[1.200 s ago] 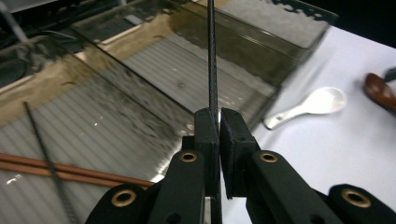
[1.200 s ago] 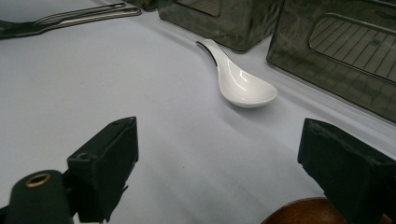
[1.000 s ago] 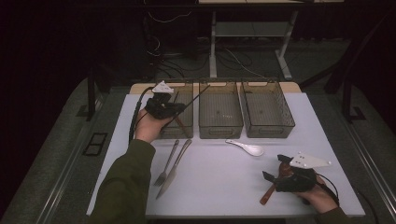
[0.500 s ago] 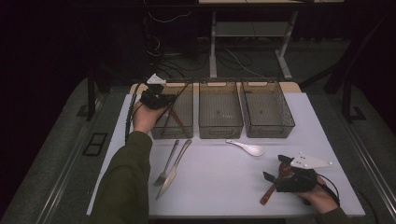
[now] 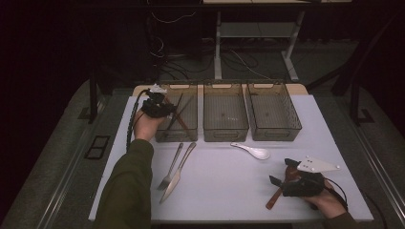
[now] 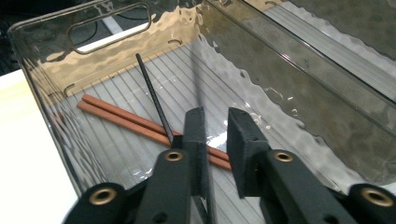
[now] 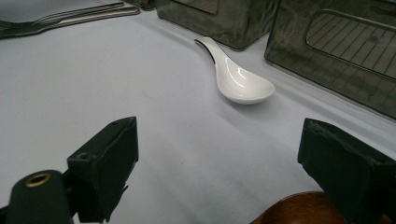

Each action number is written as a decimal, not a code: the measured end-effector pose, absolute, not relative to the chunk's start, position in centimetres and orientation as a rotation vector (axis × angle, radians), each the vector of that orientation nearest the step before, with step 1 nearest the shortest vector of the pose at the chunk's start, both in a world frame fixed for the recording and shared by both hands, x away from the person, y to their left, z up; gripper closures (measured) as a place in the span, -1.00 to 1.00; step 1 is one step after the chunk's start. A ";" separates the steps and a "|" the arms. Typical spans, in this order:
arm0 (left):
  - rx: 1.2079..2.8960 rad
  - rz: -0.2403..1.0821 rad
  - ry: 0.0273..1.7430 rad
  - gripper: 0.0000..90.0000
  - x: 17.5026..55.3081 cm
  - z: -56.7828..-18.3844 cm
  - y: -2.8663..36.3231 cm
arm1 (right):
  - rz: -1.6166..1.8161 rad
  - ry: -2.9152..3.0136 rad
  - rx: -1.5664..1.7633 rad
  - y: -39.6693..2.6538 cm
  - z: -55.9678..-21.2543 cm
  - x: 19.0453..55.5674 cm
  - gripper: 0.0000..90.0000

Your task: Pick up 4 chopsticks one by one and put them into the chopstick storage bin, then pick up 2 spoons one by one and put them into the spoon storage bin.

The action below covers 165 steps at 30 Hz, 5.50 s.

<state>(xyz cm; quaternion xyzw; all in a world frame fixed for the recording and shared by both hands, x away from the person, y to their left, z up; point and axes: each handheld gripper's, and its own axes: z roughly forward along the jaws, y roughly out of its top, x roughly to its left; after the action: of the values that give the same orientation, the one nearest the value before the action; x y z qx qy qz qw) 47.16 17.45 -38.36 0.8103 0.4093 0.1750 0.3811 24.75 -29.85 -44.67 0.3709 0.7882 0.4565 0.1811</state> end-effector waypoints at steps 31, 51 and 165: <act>2.015 0.330 0.855 -0.06 38.9 -36.6 15.7 | 1.284 2.229 1.035 -29.8 -44.6 24.7 -0.74; 1.975 0.292 0.763 -0.46 31.8 -38.6 15.2 | 1.291 2.229 1.045 -29.9 -44.6 24.7 -0.74; 2.035 0.229 0.644 -1.00 26.2 -42.9 15.0 | 1.004 2.551 1.172 -25.7 -44.4 34.2 0.51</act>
<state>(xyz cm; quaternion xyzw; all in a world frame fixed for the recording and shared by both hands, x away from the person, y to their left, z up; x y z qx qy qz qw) 26.22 14.99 -42.87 0.8332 0.2637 0.0936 0.4770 34.22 -25.67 -44.36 0.3918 0.8529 0.3356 0.0798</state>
